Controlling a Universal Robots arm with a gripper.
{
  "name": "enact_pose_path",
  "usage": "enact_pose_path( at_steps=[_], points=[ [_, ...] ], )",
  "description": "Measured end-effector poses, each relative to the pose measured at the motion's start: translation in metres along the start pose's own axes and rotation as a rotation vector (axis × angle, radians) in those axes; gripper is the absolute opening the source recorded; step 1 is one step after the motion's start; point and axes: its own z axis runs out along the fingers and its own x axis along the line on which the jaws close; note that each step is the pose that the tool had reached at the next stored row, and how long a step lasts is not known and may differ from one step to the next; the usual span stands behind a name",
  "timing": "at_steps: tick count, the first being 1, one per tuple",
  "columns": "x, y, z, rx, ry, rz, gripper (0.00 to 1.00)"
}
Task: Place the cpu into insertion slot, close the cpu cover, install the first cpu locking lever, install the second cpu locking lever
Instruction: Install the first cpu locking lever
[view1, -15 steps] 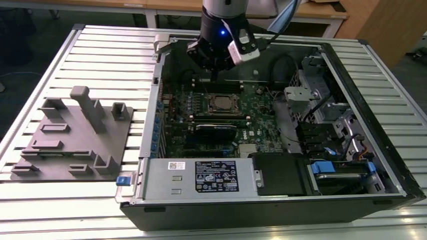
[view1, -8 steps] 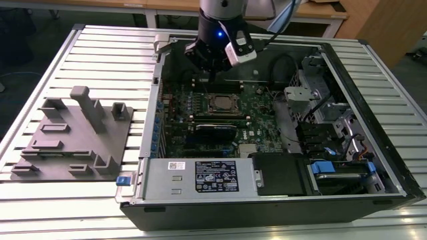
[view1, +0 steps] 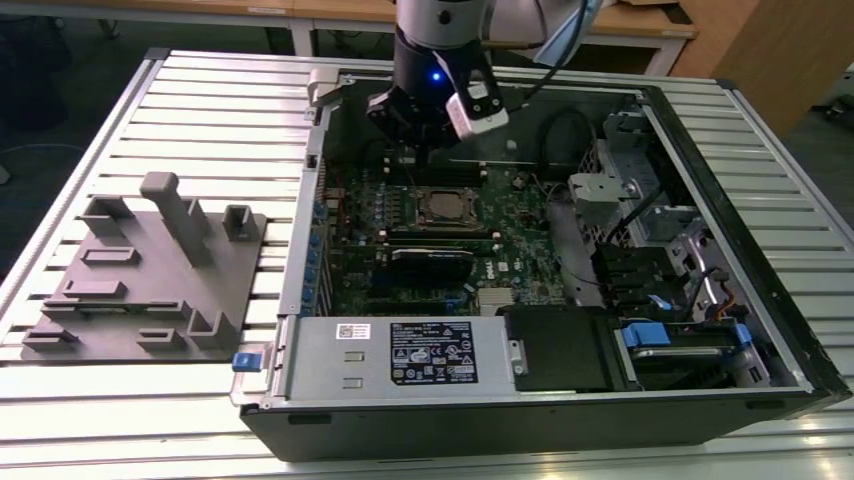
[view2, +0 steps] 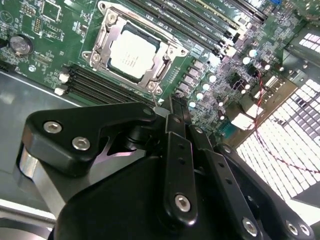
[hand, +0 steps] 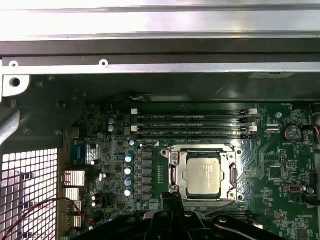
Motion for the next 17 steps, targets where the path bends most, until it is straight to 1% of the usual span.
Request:
enact_pose_path(
  at_steps=[4, 7, 15, 17],
  points=[
    [0.0005, -0.0004, 0.0064, -0.0001, -0.0001, 0.000, 0.10],
    [0.0013, -0.0007, 0.0093, 0.0001, 0.0000, 0.000, 0.10],
    [0.0015, -0.0007, 0.0102, 0.0000, 0.0000, 0.000, 0.10],
    [0.0027, -0.0008, 0.0106, -0.0002, -0.0002, 0.000, 0.10]
  ],
)
